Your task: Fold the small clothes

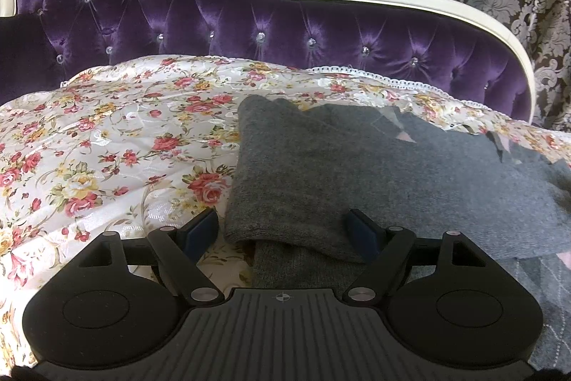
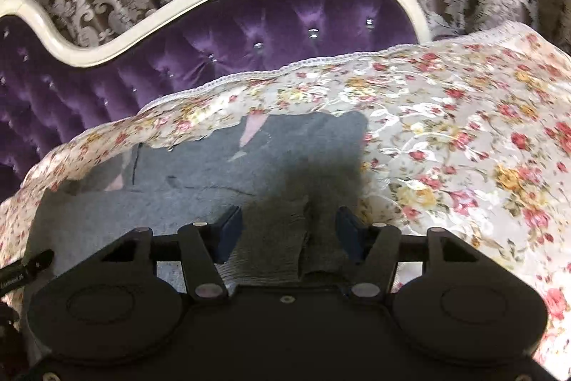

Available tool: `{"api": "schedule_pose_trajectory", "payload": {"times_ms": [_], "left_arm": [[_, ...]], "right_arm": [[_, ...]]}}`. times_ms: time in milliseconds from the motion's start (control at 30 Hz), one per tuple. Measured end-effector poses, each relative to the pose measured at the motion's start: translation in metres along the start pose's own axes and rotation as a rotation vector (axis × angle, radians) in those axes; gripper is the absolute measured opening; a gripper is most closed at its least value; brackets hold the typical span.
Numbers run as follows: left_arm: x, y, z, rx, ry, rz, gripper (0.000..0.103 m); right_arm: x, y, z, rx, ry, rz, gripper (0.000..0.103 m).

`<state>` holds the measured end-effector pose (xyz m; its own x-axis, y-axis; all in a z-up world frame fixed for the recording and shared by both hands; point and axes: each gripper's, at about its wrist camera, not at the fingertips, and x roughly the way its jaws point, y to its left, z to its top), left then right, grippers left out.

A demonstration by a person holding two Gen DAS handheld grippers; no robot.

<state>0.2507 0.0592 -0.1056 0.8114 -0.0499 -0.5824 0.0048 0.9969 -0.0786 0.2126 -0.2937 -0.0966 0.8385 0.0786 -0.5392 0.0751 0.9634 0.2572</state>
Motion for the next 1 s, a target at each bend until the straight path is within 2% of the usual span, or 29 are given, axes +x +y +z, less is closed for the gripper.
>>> {"api": "schedule_pose_trajectory", "payload": {"times_ms": [133, 200, 267, 300, 333, 367, 433, 533, 600, 667, 833, 900, 933, 1000], "left_arm": [[0.000, 0.000, 0.000, -0.001, 0.000, 0.000, 0.078], [0.000, 0.000, 0.000, 0.000, 0.004, -0.003, 0.079], [-0.001, 0.001, 0.004, 0.002, 0.022, -0.013, 0.079], [-0.002, 0.002, 0.007, 0.001, 0.037, -0.021, 0.078], [-0.003, 0.003, 0.010, -0.003, 0.051, -0.031, 0.077], [-0.006, 0.004, 0.014, -0.013, 0.057, -0.038, 0.077], [-0.011, 0.007, 0.021, -0.028, 0.040, -0.042, 0.077], [-0.013, 0.007, 0.036, -0.030, 0.005, -0.035, 0.078], [-0.006, 0.007, 0.047, -0.022, 0.005, -0.019, 0.078], [0.006, 0.008, 0.054, -0.014, 0.023, 0.007, 0.078], [0.042, 0.011, 0.060, 0.015, 0.101, 0.063, 0.078], [0.054, 0.020, 0.057, 0.009, 0.136, 0.075, 0.082], [0.055, 0.026, 0.056, -0.008, 0.127, 0.063, 0.083], [0.057, 0.034, 0.059, -0.024, 0.130, 0.082, 0.083]], "right_arm": [[0.008, 0.011, -0.005, -0.069, 0.017, 0.015, 0.063], [0.014, 0.013, -0.007, -0.068, 0.025, -0.008, 0.063], [0.018, 0.012, -0.008, -0.045, 0.035, 0.009, 0.063], [0.019, 0.014, -0.009, -0.048, 0.039, 0.021, 0.055], [0.020, 0.017, -0.009, -0.063, 0.040, 0.025, 0.035], [0.019, 0.022, -0.009, -0.084, 0.040, 0.035, 0.027], [0.014, 0.031, -0.006, -0.117, 0.033, 0.059, 0.022], [0.000, 0.043, 0.006, -0.159, -0.017, 0.102, 0.022], [-0.012, 0.044, 0.017, -0.173, -0.074, 0.094, 0.022], [-0.013, 0.038, 0.027, -0.160, -0.090, 0.066, 0.022], [0.019, 0.023, 0.021, -0.142, 0.007, 0.000, 0.022], [0.031, 0.019, 0.010, -0.136, 0.044, -0.026, 0.025], [0.035, 0.015, 0.005, -0.121, 0.055, -0.025, 0.028], [0.035, 0.010, -0.002, -0.105, 0.034, -0.020, 0.028]]}}
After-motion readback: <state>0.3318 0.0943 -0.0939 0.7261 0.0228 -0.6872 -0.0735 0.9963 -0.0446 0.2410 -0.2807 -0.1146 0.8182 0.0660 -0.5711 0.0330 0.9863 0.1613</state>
